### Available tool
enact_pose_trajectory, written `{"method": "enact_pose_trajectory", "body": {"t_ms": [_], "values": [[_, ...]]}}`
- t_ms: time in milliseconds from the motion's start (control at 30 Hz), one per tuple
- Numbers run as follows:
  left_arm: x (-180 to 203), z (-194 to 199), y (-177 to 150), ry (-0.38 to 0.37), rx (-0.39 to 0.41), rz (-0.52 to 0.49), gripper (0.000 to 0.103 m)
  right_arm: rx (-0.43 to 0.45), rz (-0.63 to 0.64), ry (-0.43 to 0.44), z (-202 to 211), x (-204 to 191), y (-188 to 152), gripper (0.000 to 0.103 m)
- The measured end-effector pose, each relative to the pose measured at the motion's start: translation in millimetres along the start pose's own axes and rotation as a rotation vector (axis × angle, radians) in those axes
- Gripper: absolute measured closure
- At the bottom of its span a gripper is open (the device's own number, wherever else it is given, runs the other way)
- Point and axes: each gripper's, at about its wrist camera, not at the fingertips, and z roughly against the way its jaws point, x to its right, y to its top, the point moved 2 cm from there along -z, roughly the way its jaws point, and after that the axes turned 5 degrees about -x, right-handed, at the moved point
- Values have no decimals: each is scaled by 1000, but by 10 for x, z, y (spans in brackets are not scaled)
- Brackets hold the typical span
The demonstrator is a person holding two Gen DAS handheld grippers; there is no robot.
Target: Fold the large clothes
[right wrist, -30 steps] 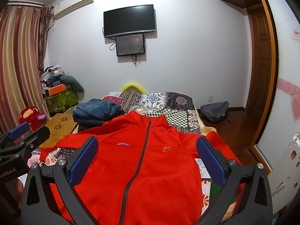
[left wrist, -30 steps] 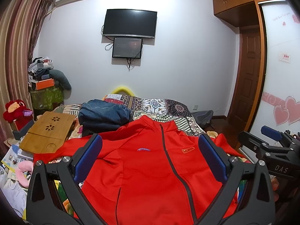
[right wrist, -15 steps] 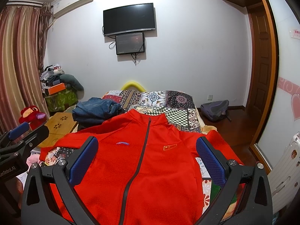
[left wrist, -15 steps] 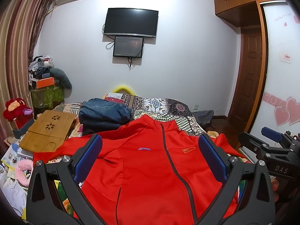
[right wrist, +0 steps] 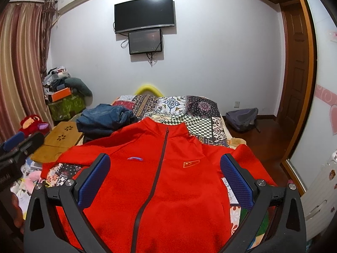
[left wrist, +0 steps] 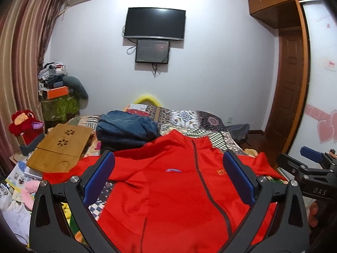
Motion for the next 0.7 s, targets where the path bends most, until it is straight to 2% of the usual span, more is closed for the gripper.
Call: {"method": "enact_pose_trajectory", "body": {"t_ms": [133, 233, 367, 567, 700], "values": [[-222, -184, 108, 28, -6, 35, 0, -24, -2, -14, -139, 17, 36, 0], [-453, -366, 189, 82, -12, 58, 0, -43, -8, -18, -276, 62, 82, 0], [-865, -666, 225, 132, -57, 126, 0, -77, -17, -31, -503, 112, 150, 0], [-1622, -1155, 97, 285, -154, 230, 0, -138, -17, -66, -809, 193, 167, 0], [-2235, -1501, -162, 291, -265, 360, 0, -181, -22, -84, -982, 241, 155, 0]]}}
